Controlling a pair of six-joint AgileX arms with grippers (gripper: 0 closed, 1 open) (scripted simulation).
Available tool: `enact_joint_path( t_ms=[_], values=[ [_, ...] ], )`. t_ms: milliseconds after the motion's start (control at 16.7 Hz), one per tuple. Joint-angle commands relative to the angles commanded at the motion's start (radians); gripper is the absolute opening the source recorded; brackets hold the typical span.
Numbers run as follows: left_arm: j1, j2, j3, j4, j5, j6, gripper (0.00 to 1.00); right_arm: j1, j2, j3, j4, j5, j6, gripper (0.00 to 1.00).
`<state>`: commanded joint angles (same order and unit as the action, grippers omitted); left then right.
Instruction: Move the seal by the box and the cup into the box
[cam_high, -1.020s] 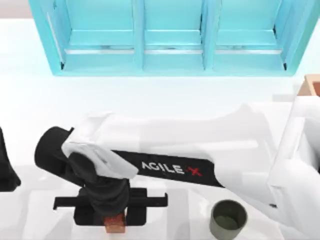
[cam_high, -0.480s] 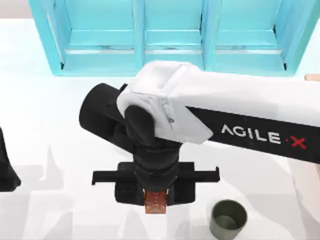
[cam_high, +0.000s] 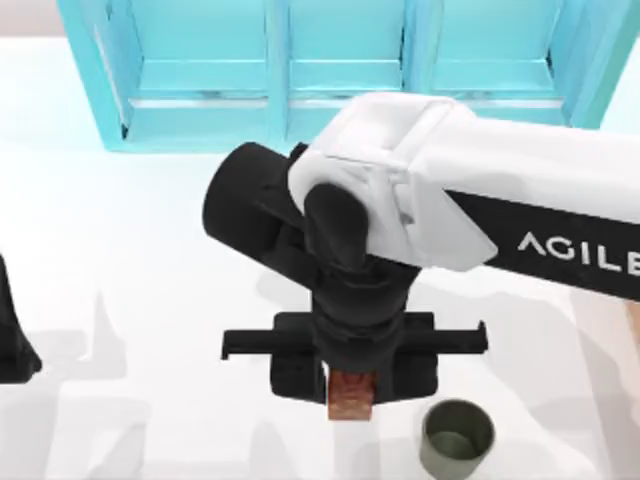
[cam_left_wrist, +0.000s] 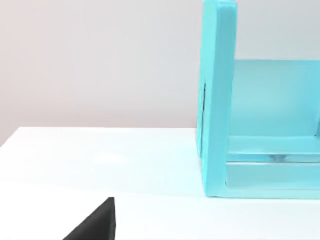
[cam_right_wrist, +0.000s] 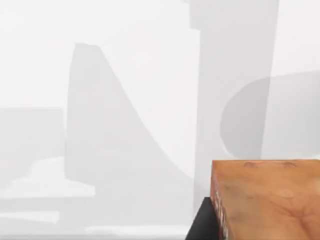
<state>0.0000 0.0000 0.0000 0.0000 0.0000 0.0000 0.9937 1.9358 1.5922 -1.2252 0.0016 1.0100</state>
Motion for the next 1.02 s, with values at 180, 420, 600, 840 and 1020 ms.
enact_joint_path(
  t_ms=[180,420,600,840,1020],
  values=[
    [0.000,0.000,0.000,0.000,0.000,0.000,1.00,-0.027,0.007,0.014,-0.007,0.001,-0.031,0.00],
    [0.000,0.000,0.000,0.000,0.000,0.000,1.00,-0.163,0.039,0.077,-0.040,0.002,-0.170,0.00],
    [0.000,0.000,0.000,0.000,0.000,0.000,1.00,-0.312,0.070,0.138,-0.073,0.002,-0.316,0.00],
    [0.000,0.000,0.000,0.000,0.000,0.000,1.00,-0.523,0.109,0.220,-0.118,0.004,-0.523,0.00],
    [0.000,0.000,0.000,0.000,0.000,0.000,1.00,-0.652,0.129,0.267,-0.142,0.005,-0.651,0.00]
  ],
)
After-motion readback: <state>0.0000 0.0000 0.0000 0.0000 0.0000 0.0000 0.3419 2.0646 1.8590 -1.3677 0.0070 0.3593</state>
